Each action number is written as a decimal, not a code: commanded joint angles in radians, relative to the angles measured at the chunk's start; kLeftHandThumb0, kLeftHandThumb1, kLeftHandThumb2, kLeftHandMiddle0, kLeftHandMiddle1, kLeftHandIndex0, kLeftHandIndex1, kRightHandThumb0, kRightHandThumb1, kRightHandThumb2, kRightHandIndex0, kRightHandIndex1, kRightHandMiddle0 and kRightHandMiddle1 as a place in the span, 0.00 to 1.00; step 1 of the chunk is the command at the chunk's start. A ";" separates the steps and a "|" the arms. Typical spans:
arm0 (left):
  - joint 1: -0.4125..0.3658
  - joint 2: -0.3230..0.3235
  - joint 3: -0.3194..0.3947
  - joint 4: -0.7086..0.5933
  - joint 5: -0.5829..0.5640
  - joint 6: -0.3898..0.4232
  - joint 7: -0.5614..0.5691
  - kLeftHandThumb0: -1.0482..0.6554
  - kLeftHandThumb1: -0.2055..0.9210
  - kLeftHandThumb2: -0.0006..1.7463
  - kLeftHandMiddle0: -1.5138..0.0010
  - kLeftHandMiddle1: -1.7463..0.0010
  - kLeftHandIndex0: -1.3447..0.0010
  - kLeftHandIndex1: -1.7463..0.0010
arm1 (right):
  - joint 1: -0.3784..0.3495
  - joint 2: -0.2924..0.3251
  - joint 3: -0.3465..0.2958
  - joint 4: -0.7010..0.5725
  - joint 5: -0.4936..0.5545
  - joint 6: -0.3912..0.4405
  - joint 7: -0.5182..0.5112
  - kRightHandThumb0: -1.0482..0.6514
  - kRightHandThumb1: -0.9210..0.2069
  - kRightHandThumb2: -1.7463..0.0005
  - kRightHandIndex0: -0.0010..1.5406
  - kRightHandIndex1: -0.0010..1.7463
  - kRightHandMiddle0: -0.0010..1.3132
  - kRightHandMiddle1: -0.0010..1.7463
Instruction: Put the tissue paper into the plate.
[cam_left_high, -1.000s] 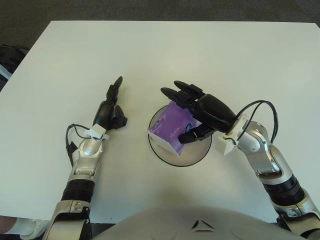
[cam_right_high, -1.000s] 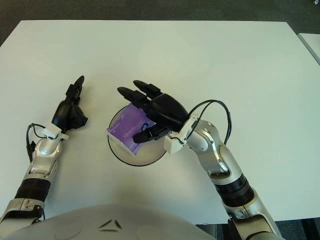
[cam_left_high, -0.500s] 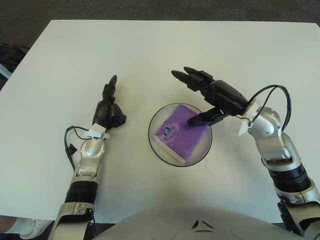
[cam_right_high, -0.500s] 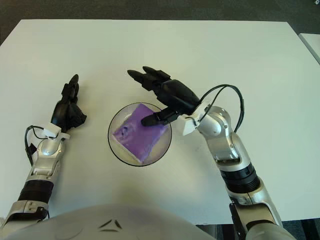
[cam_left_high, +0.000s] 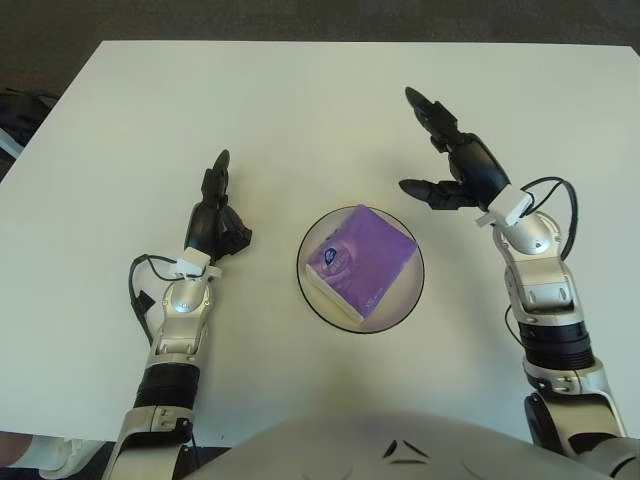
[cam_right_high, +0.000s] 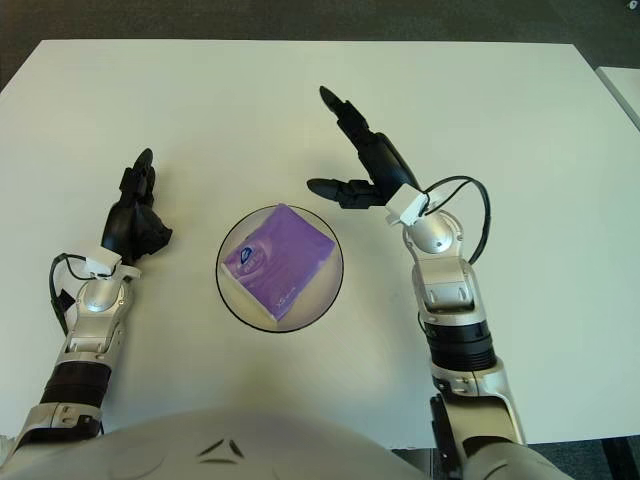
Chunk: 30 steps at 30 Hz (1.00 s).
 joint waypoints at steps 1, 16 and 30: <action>0.079 -0.021 -0.011 0.058 0.001 0.037 -0.007 0.07 1.00 0.71 0.93 0.98 1.00 0.85 | 0.000 0.078 -0.039 0.002 0.081 -0.033 -0.062 0.03 0.00 0.65 0.03 0.01 0.01 0.01; 0.084 -0.019 -0.006 0.054 -0.005 0.049 -0.011 0.07 1.00 0.71 0.94 0.99 1.00 0.86 | 0.031 0.277 -0.150 0.195 0.228 -0.122 -0.232 0.18 0.00 0.48 0.13 0.04 0.00 0.27; 0.094 -0.008 -0.005 0.051 -0.018 0.036 -0.032 0.08 1.00 0.71 0.92 0.99 1.00 0.85 | 0.103 0.345 -0.152 0.373 0.203 -0.244 -0.300 0.19 0.00 0.44 0.15 0.05 0.00 0.35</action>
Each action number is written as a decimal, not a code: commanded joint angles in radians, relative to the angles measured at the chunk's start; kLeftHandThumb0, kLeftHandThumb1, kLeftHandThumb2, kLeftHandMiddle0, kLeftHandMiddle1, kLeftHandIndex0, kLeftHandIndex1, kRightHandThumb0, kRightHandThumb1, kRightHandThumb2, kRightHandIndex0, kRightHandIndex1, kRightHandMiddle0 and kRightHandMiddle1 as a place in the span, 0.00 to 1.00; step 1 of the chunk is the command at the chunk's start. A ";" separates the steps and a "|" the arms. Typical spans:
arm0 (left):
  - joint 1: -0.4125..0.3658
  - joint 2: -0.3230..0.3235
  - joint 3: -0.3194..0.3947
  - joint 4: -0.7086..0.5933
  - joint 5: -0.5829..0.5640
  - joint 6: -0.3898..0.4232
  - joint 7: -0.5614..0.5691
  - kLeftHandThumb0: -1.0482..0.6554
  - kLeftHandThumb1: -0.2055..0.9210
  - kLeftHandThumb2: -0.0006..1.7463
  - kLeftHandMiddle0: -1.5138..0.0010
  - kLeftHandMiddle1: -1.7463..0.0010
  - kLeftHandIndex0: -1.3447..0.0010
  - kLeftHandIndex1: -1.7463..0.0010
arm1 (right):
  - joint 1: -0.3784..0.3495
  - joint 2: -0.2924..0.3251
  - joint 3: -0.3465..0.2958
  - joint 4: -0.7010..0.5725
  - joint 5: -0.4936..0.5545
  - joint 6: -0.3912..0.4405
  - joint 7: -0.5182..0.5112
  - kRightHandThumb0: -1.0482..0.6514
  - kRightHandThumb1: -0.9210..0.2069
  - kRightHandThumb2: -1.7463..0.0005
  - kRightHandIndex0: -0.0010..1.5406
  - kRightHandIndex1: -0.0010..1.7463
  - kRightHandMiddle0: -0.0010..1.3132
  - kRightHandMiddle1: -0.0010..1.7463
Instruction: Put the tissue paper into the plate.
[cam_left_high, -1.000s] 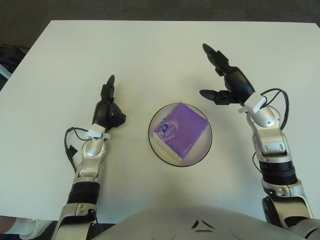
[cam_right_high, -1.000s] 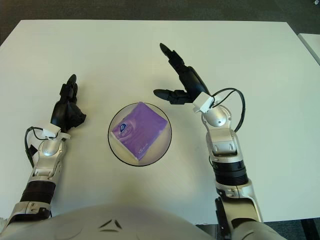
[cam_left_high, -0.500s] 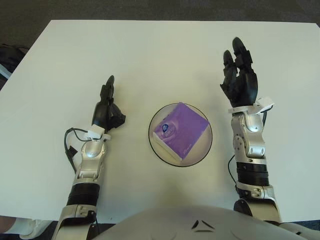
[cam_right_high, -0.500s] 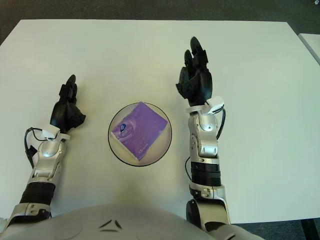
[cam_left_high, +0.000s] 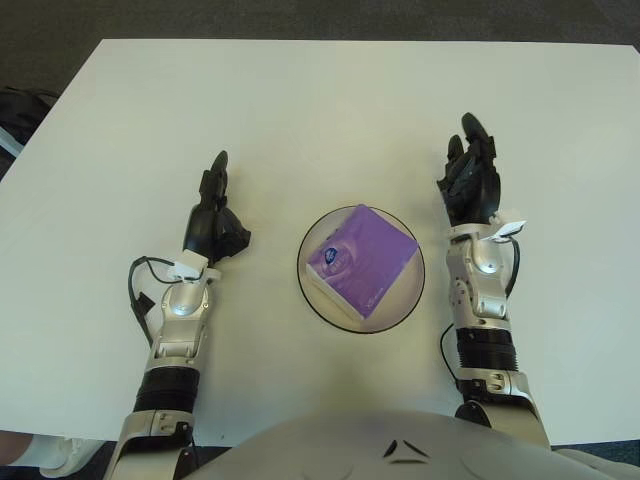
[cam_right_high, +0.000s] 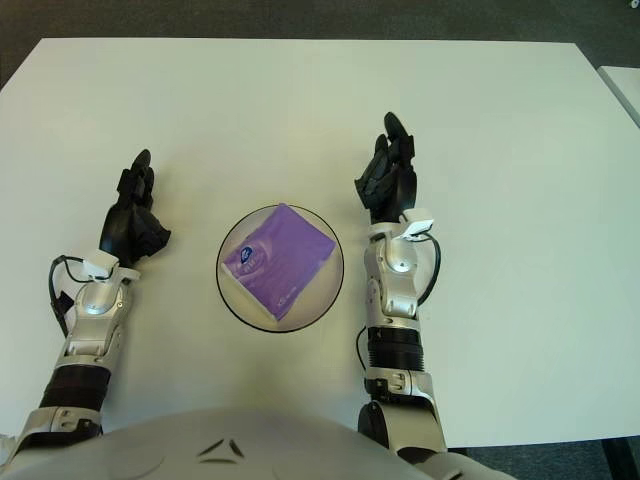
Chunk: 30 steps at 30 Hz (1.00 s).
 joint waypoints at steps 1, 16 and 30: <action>0.078 -0.006 -0.009 0.066 -0.001 0.030 -0.024 0.08 1.00 0.71 0.92 0.99 1.00 0.85 | 0.041 0.034 -0.003 0.032 -0.009 -0.040 -0.034 0.19 0.00 0.44 0.15 0.05 0.00 0.35; 0.085 -0.013 -0.005 0.049 -0.010 0.017 -0.026 0.09 1.00 0.71 0.92 0.99 1.00 0.86 | 0.065 0.011 0.033 0.135 -0.071 -0.073 -0.084 0.18 0.00 0.46 0.14 0.04 0.00 0.36; 0.094 -0.020 -0.004 0.040 -0.019 -0.035 -0.034 0.08 1.00 0.71 0.95 1.00 1.00 0.94 | 0.137 0.006 0.062 0.106 -0.087 -0.022 -0.075 0.19 0.00 0.45 0.13 0.03 0.00 0.30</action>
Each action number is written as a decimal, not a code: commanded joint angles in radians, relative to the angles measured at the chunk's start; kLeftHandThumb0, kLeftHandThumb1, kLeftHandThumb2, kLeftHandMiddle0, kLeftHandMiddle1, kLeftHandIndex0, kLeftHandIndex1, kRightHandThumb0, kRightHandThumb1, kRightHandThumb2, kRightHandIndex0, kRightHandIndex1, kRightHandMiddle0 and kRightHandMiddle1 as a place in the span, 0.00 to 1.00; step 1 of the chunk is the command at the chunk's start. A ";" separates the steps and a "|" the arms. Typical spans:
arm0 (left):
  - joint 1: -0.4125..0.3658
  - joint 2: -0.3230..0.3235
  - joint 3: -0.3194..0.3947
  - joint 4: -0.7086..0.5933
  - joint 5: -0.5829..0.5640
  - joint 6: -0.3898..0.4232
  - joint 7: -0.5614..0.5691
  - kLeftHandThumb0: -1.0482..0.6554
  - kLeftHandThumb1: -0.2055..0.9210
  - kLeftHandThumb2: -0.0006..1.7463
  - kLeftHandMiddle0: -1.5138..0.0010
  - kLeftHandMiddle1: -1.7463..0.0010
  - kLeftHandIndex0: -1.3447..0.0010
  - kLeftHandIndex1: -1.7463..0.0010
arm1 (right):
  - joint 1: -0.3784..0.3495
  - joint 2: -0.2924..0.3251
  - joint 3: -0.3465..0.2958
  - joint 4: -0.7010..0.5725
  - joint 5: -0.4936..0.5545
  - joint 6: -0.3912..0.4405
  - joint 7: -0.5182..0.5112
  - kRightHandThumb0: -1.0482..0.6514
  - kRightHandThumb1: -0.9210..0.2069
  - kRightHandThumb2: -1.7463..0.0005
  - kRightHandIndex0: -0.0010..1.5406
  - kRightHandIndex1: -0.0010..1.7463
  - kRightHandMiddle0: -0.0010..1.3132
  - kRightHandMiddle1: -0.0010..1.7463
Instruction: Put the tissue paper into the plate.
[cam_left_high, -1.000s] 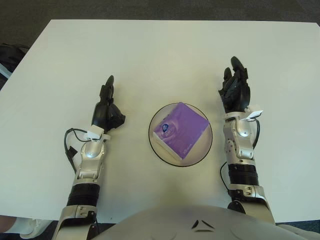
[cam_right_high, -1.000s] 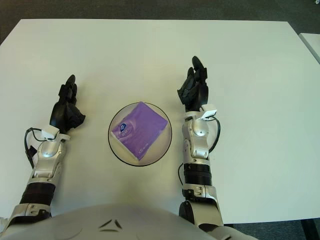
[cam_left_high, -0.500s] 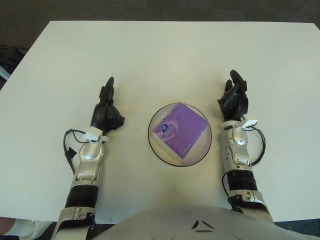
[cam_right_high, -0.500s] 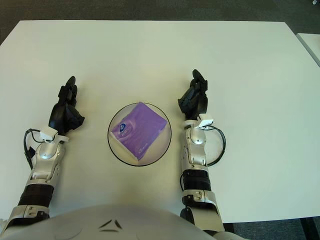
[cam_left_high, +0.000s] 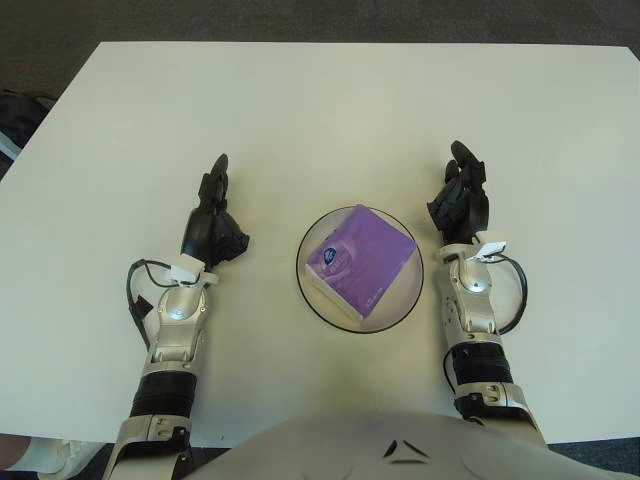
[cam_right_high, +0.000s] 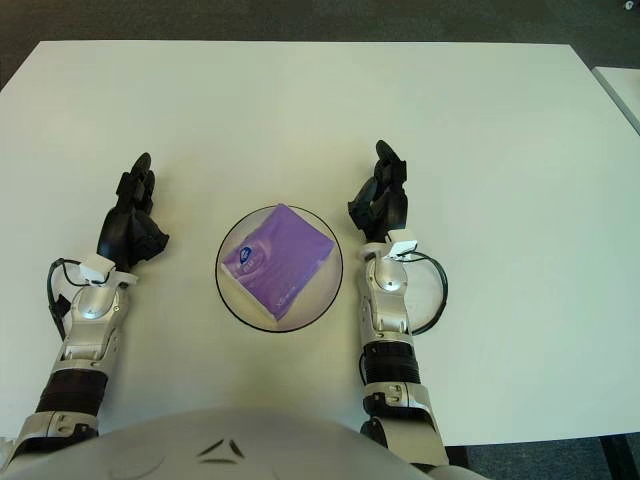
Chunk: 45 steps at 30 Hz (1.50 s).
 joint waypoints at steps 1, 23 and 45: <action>0.072 -0.016 -0.008 0.051 0.004 -0.006 -0.009 0.08 1.00 0.71 0.95 1.00 1.00 0.95 | 0.079 0.005 0.009 0.030 -0.002 0.064 0.007 0.20 0.00 0.45 0.13 0.03 0.00 0.30; 0.082 -0.010 -0.016 0.043 0.017 -0.004 -0.007 0.07 1.00 0.72 0.96 1.00 1.00 0.98 | 0.247 -0.021 0.041 -0.137 -0.005 0.198 0.045 0.19 0.00 0.46 0.13 0.02 0.00 0.29; 0.085 -0.023 -0.019 -0.015 0.011 0.084 -0.003 0.09 1.00 0.70 0.94 0.99 1.00 0.89 | 0.303 -0.029 0.072 -0.261 -0.044 0.336 0.033 0.19 0.00 0.43 0.13 0.02 0.00 0.25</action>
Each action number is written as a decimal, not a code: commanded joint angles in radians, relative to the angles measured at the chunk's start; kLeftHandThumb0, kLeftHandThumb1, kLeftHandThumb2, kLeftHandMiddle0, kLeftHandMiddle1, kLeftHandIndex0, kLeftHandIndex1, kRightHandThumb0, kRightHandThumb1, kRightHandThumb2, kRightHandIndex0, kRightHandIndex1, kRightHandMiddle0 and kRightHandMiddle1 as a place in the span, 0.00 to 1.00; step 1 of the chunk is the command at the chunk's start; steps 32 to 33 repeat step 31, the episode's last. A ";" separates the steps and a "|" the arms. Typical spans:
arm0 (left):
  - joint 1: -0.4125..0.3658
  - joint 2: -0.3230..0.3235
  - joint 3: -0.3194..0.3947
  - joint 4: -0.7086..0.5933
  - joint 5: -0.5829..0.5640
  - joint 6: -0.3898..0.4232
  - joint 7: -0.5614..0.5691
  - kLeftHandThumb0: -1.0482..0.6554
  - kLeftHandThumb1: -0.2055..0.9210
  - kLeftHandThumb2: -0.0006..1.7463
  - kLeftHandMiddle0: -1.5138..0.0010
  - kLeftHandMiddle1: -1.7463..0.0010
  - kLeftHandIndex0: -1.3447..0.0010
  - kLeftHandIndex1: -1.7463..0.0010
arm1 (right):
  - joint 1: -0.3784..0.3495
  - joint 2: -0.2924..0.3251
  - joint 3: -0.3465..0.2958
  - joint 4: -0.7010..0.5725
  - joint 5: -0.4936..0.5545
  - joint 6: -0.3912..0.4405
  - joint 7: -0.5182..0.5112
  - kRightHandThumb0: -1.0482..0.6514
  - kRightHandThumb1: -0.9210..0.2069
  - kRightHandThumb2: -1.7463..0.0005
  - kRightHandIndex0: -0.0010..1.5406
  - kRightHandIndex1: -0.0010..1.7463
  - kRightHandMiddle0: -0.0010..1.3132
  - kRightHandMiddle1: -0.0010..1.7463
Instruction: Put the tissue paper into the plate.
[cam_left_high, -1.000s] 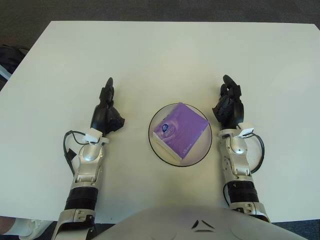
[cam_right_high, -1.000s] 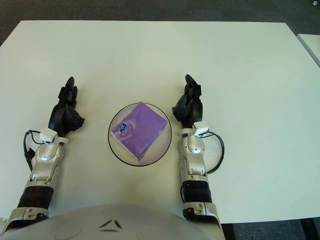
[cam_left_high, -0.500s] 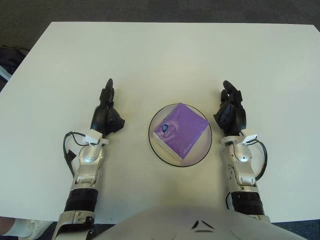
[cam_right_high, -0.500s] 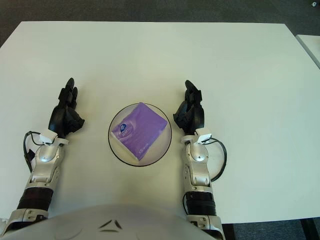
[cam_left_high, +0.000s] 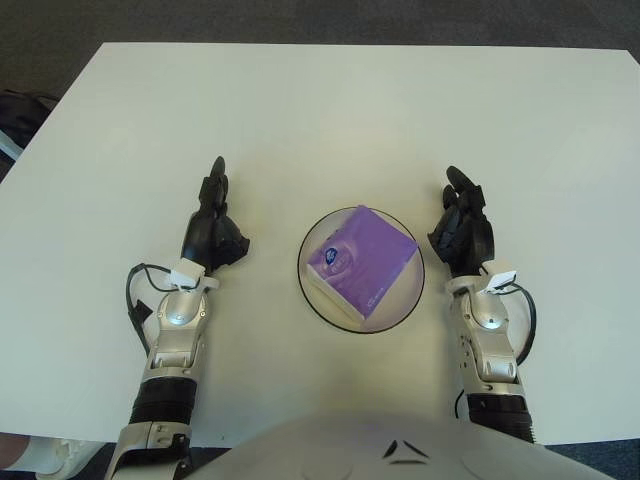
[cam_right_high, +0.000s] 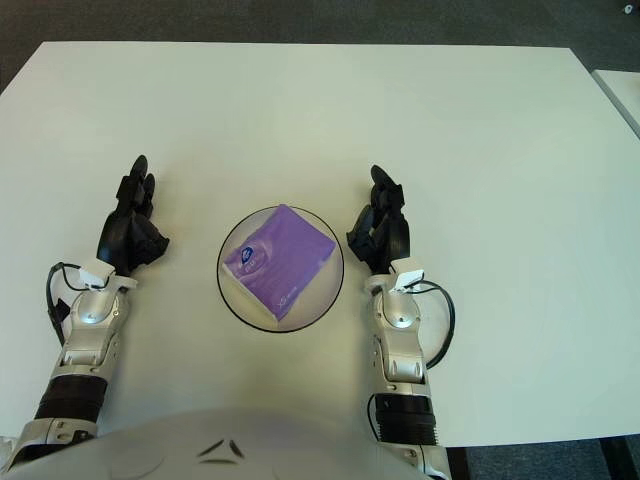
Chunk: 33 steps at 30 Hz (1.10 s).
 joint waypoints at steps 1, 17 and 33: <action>0.058 -0.015 -0.014 0.021 0.004 0.070 -0.004 0.09 1.00 0.70 0.94 0.99 1.00 0.89 | 0.066 -0.005 0.000 0.045 -0.003 0.087 0.000 0.19 0.00 0.43 0.13 0.02 0.00 0.25; 0.071 -0.029 -0.008 0.007 0.004 0.069 0.004 0.09 1.00 0.70 0.93 0.99 1.00 0.91 | 0.069 -0.010 0.002 0.044 0.008 0.096 0.011 0.21 0.00 0.42 0.13 0.01 0.00 0.25; 0.105 -0.036 -0.024 -0.029 0.015 0.009 -0.001 0.08 1.00 0.70 0.97 1.00 1.00 0.99 | 0.081 -0.010 0.006 0.030 0.008 0.103 0.018 0.20 0.00 0.42 0.13 0.01 0.00 0.25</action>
